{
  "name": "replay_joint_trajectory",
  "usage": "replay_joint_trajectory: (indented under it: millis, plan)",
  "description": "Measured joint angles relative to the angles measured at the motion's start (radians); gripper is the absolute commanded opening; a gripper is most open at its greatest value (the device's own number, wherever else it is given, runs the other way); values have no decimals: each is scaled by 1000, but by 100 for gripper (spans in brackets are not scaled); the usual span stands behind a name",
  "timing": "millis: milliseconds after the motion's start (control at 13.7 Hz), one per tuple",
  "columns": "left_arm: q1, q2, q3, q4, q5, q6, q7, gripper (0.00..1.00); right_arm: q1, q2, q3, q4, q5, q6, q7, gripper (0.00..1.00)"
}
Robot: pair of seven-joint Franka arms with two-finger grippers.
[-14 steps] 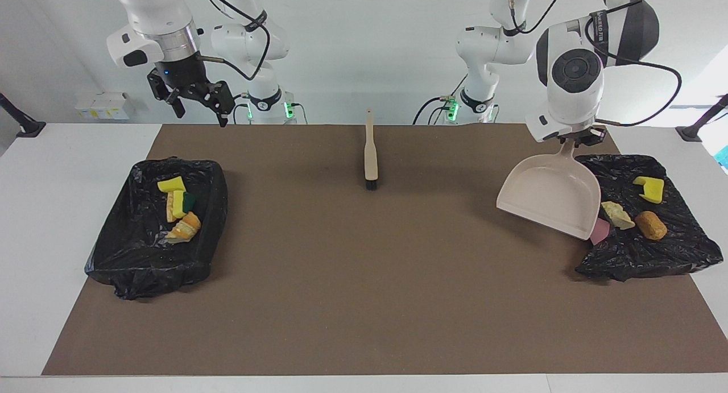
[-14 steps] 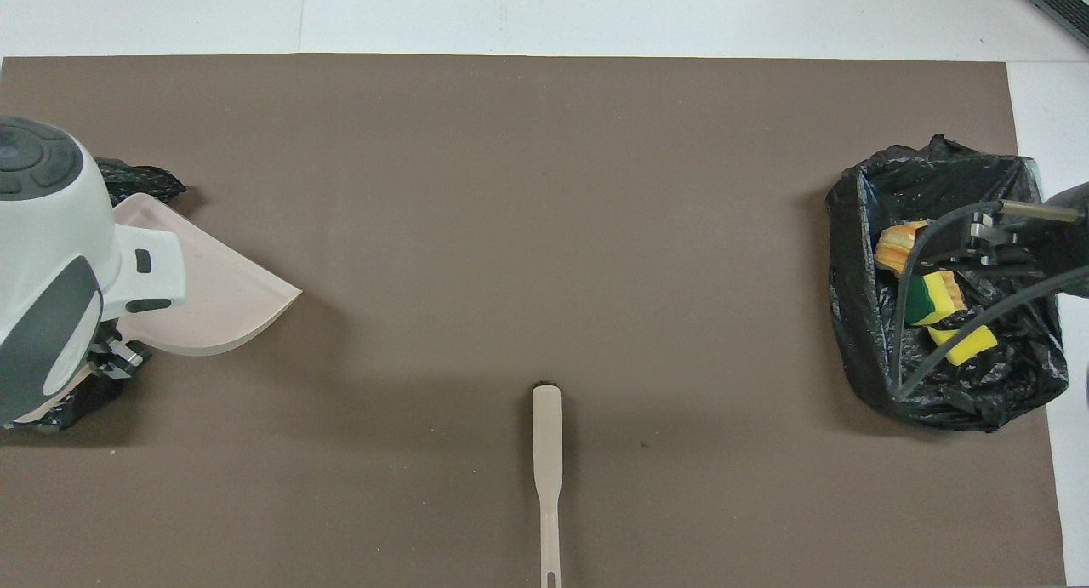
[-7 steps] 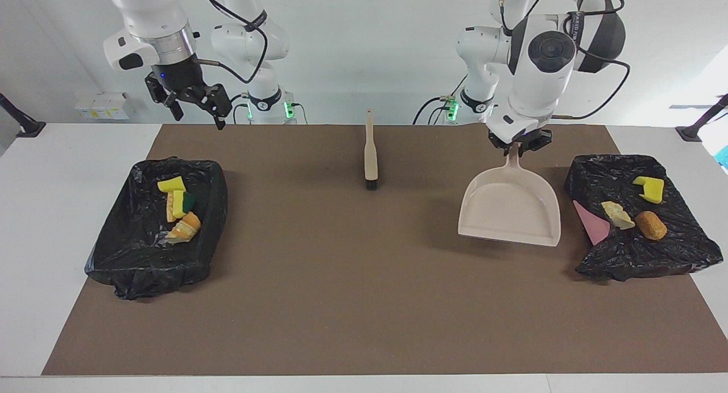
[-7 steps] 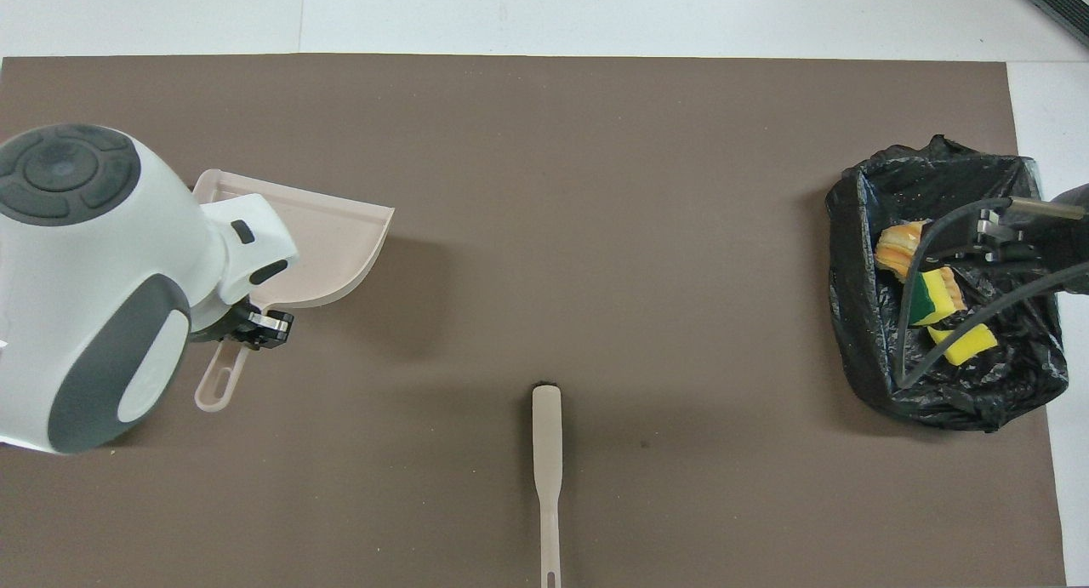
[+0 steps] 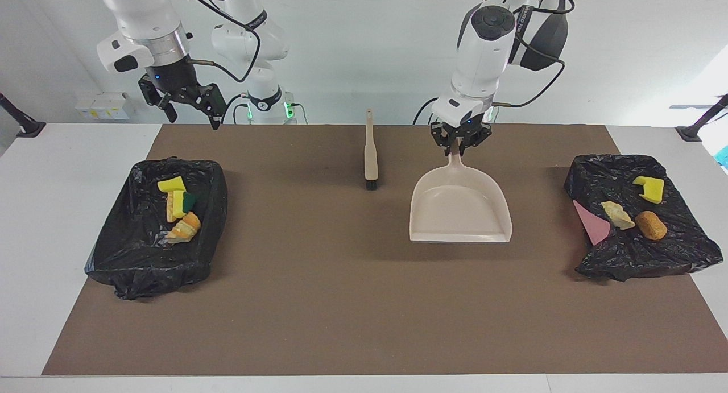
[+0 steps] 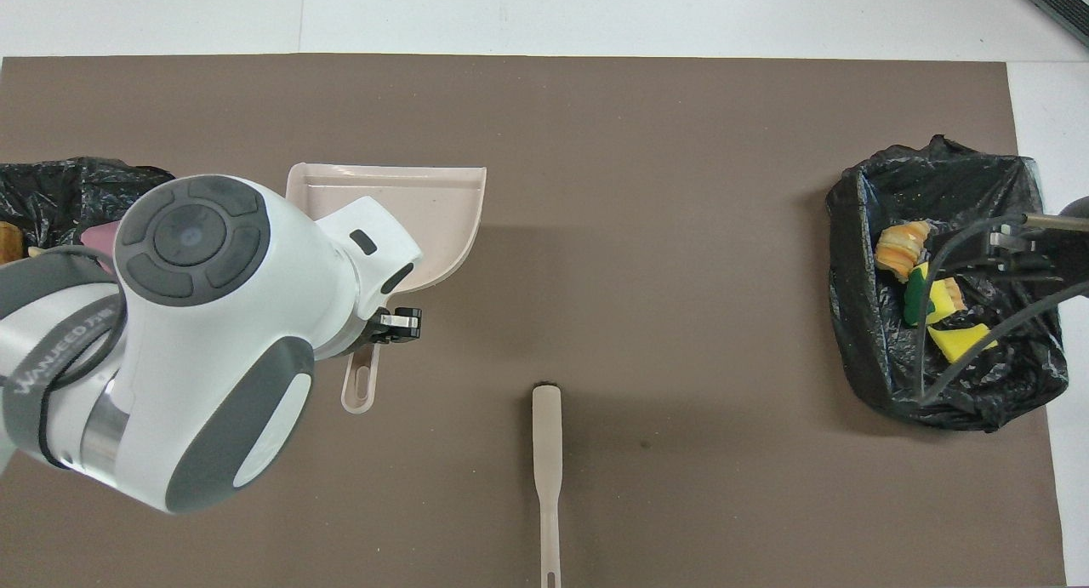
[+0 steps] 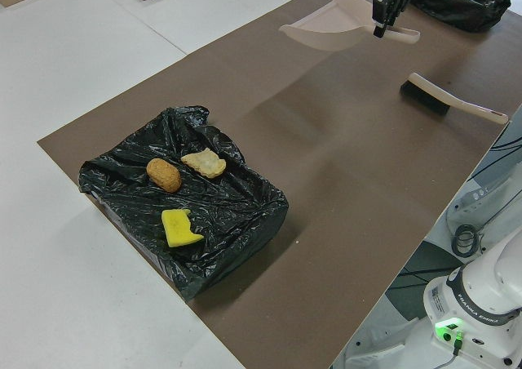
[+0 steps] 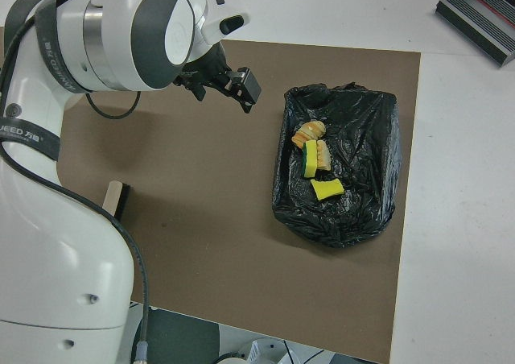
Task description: Sweep and dump trash in bin
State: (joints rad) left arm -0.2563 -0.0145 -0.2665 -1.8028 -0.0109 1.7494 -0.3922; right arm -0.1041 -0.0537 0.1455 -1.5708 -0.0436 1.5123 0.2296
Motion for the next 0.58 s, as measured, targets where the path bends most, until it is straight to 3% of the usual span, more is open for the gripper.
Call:
replay_joint_trajectory:
  millis: [582]
  plan:
    - [-56, 42, -48, 1, -53, 123, -79, 0, 0, -5, 2, 0, 2, 1, 0, 100]
